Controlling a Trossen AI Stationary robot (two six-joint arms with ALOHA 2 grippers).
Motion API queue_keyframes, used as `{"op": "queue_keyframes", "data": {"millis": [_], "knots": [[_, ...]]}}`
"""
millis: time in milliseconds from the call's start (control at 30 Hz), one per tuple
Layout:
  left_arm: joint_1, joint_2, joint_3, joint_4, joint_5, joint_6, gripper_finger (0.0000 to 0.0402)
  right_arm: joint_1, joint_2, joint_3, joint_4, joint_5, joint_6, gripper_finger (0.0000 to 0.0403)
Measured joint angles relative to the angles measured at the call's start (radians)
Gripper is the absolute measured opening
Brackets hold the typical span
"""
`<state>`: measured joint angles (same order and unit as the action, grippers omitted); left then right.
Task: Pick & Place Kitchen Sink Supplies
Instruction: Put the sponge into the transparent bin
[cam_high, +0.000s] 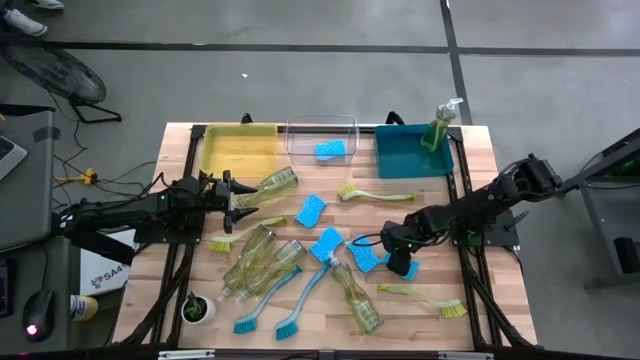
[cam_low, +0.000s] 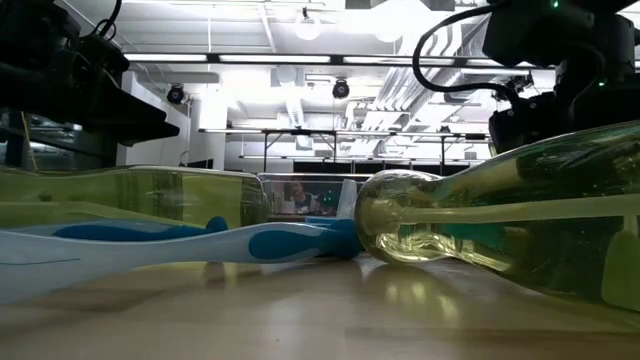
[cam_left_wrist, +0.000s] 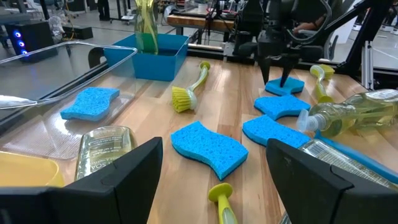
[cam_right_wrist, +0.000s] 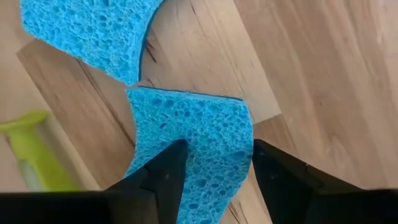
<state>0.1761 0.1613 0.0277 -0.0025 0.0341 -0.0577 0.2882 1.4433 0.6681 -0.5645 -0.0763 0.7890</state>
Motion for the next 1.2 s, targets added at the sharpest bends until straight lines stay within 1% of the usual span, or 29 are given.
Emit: {"op": "queue_keyframes", "data": {"millis": [133,233,433,633,833,1000,1200], "knots": [[0.000,0.000,0.000,0.000,0.000,0.000,0.0280,0.000,0.000,-0.010,0.013,0.002,-0.001,0.0165],[0.000,0.000,0.000,0.000,0.000,0.000,0.0280,0.000,0.000,-0.011,0.012,0.003,-0.003,0.0148],[0.000,0.000,0.000,0.000,0.000,0.000,0.0280,0.000,0.000,-0.011,0.009,0.042,-0.011,0.0096],[0.000,0.000,0.000,0.000,0.000,0.000,0.0280,0.000,0.000,-0.011,0.010,0.045,-0.011,0.0046],[0.000,0.000,0.000,0.000,0.000,0.000,0.0280,0.000,0.000,-0.011,0.011,0.045,-0.011,0.0007],[0.000,0.000,0.000,0.000,0.000,0.000,0.0280,0.000,0.001,0.006,0.007,0.047,-0.020,0.0004],[0.000,0.000,0.000,0.000,0.000,0.000,0.0280,-0.001,0.002,0.080,-0.029,0.058,-0.085,0.0001]]}}
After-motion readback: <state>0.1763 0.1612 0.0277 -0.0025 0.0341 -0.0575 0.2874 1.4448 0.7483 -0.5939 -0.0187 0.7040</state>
